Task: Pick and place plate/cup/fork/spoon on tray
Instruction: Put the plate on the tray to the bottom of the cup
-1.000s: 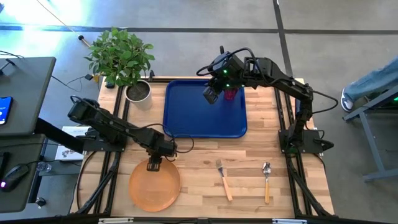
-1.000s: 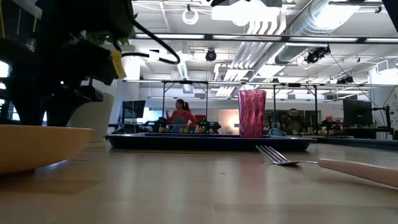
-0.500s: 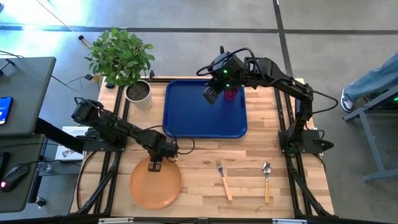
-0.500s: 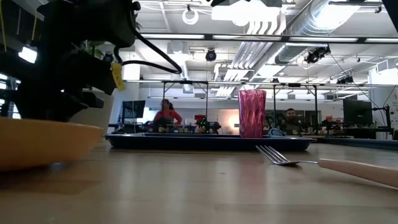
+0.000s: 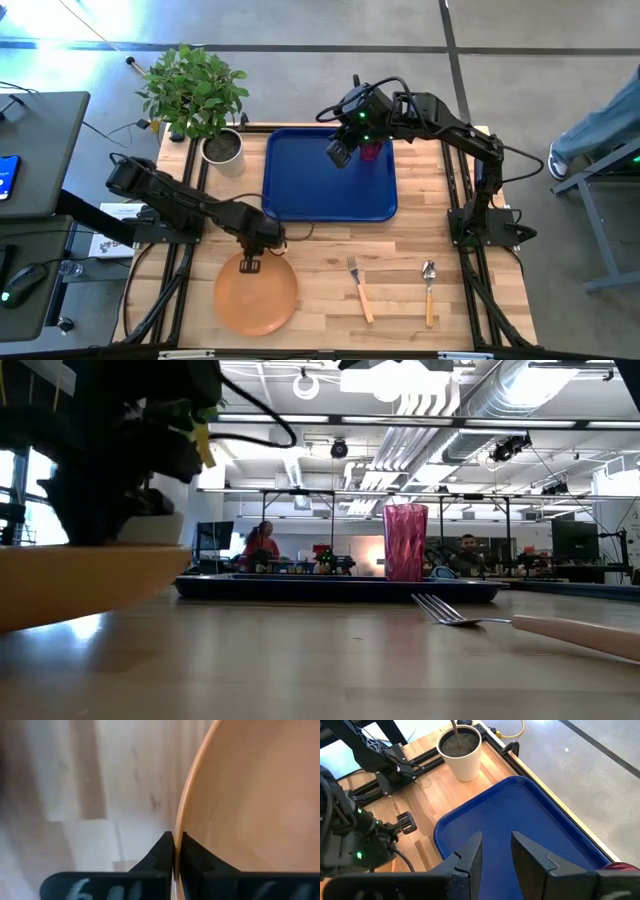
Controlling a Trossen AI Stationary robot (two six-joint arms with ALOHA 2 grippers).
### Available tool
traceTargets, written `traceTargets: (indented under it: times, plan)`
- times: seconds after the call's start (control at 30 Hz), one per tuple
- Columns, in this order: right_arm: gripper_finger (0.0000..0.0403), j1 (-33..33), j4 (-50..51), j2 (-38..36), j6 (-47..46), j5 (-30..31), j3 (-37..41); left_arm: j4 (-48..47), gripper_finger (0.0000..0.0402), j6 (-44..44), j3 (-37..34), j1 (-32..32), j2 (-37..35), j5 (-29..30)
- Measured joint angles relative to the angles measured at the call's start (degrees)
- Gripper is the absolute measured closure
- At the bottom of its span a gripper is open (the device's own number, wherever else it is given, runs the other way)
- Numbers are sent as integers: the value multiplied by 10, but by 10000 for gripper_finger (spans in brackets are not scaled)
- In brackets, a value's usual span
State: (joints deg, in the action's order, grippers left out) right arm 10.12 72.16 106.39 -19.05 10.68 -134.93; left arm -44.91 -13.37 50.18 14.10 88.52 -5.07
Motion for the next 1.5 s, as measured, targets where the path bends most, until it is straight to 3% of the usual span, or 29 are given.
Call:
traceTargets:
  times: [0.3,0.63,1.0,1.27,1.5]
  plan:
    - [308,-6,-4,-19,-4,-11,0,1,397,-3,1,-49,-34,18]
    - [308,-16,-19,-49,-4,4,0,29,397,-71,5,-117,-67,49]
    - [308,-15,-16,-61,-1,14,0,62,397,-117,116,-230,-70,122]
    - [308,-15,-16,-61,0,50,0,76,397,-108,153,-329,-69,115]
    - [308,-15,-16,-61,14,95,0,91,397,-105,154,-395,-43,71]
